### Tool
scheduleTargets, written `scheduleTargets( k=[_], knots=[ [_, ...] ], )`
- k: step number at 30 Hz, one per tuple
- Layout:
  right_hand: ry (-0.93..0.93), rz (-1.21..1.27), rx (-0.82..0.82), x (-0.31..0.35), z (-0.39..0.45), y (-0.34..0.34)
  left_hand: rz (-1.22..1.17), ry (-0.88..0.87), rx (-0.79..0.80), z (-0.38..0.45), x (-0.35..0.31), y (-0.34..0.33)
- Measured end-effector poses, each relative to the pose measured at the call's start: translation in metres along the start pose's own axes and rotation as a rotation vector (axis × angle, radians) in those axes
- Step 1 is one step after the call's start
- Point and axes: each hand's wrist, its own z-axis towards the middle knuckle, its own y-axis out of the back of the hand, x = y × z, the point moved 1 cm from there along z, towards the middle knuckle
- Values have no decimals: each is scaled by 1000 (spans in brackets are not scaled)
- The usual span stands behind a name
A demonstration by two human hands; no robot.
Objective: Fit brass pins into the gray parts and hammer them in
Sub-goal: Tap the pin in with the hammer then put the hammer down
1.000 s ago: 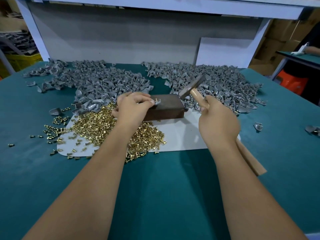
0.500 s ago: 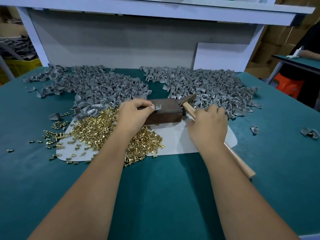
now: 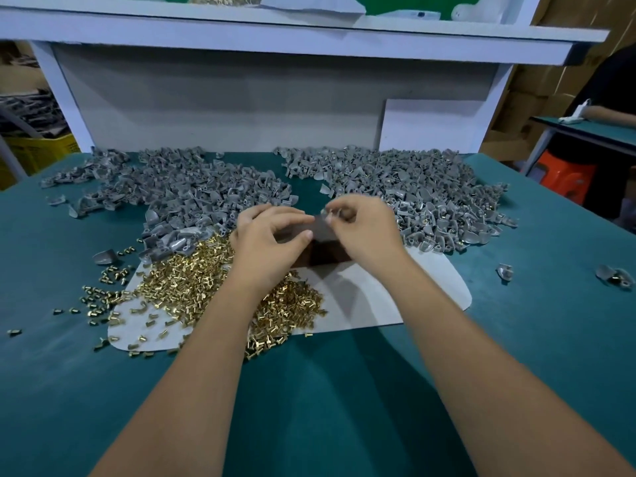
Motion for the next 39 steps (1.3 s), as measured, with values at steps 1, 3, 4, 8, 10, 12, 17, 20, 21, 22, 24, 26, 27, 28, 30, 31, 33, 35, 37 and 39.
scheduleTargets(
  k=[1,3,4,8,10,12,17,20,21,22,24,26,27,28,30,31,33,35,37,39],
  knots=[
    [-15,35,-51,1,11,7,4,7,-20,2,2,0],
    [-121,129,-139,-3,31,17,-6,27,-70,4,6,2],
    [-174,93,-179,-7,37,20,-13,39,-93,5,6,2],
    [-222,-126,-257,-21,23,3,-53,137,-147,8,11,4],
    [-148,-153,-287,-23,10,-10,-92,183,-138,12,15,6],
    [-21,-222,-311,-20,0,-18,-109,225,-147,15,20,8],
    [272,-217,-275,1,-20,-23,43,268,-236,13,30,24],
    [431,-231,-176,14,-34,-29,350,292,-266,14,38,39],
    [478,-236,-113,17,-38,-32,481,304,-250,14,42,42],
    [515,-243,-37,19,-42,-36,577,332,-219,14,45,44],
    [548,-263,117,24,-48,-44,656,421,-131,12,48,47],
    [547,-277,245,27,-51,-53,696,490,-45,10,51,48],
    [543,-290,308,28,-53,-56,717,499,-19,9,52,49],
    [544,-315,364,29,-53,-60,733,493,-17,10,52,49],
    [569,-405,438,29,-53,-63,739,455,-77,10,52,51],
    [577,-446,461,29,-52,-64,727,439,-113,11,52,51],
    [559,-453,492,28,-51,-65,679,420,-172,10,55,52],
    [531,-385,493,28,-51,-66,627,400,-209,12,58,53],
    [531,-320,484,31,-51,-67,578,374,-224,13,60,53],
    [528,-269,486,32,-51,-69,533,355,-235,13,59,53]
  ],
)
